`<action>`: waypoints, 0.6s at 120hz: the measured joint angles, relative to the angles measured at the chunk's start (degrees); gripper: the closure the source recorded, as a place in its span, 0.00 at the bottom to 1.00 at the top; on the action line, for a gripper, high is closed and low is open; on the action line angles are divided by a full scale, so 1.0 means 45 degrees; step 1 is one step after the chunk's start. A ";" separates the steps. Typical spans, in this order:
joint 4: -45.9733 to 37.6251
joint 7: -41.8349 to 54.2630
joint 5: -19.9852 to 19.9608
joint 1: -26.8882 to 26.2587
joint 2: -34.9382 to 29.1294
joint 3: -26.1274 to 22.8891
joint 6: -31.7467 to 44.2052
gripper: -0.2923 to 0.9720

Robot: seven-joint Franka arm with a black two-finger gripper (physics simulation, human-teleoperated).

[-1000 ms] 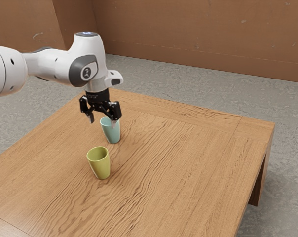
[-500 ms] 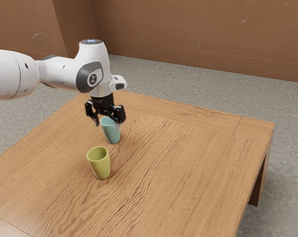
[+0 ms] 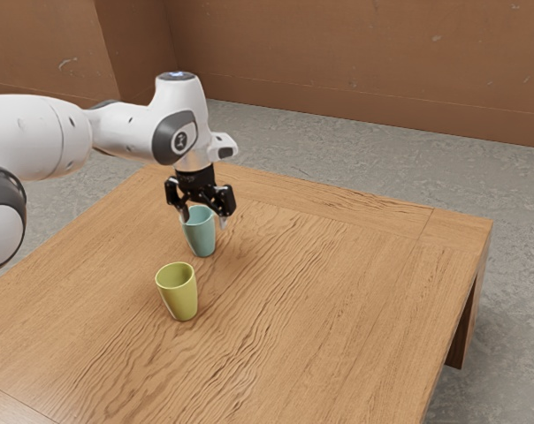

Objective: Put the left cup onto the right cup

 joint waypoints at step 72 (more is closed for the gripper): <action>0.1865 0.0265 -0.0173 0.0585 0.1407 -0.0236 -0.0209 0.25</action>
